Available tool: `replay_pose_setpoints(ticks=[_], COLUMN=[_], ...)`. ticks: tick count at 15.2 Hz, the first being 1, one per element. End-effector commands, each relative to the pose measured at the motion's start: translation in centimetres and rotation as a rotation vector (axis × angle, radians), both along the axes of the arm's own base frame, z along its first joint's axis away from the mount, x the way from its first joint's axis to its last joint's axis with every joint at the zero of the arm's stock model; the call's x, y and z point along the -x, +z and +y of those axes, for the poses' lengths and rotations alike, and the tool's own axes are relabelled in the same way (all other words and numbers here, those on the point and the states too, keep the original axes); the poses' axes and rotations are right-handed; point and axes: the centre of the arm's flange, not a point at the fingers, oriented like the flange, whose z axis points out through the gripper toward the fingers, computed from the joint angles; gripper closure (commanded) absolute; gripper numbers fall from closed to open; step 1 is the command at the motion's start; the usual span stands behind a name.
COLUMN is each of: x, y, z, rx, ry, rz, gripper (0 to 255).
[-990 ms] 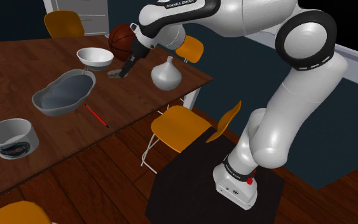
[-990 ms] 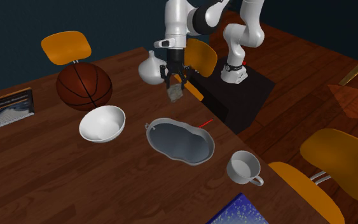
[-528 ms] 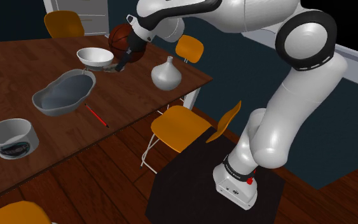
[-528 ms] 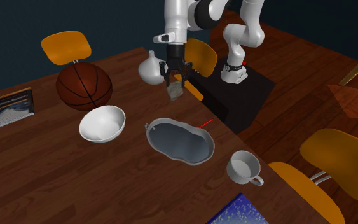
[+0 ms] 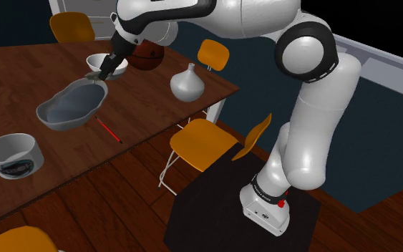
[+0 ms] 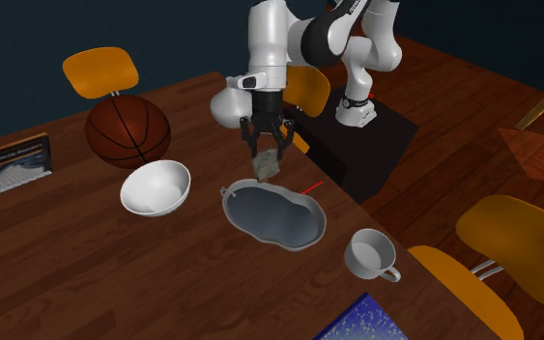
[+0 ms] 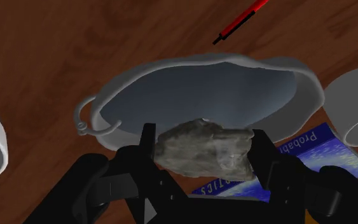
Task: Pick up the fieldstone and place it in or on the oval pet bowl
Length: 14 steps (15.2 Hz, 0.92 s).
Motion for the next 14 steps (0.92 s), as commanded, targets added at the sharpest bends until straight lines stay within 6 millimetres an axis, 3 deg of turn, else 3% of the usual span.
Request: replay_pose_setpoints(ticks=[1, 5, 14], x=[-1.3, -4.0, -4.0], y=[-0.2, -0.5, -5.2], z=[2.5, 7.0, 7.0], rx=[-0.001, -0.001, -0.001], ry=[-0.001, -0.001, -0.001], rz=[-0.001, -0.001, -0.001], gripper=[255, 255, 255])
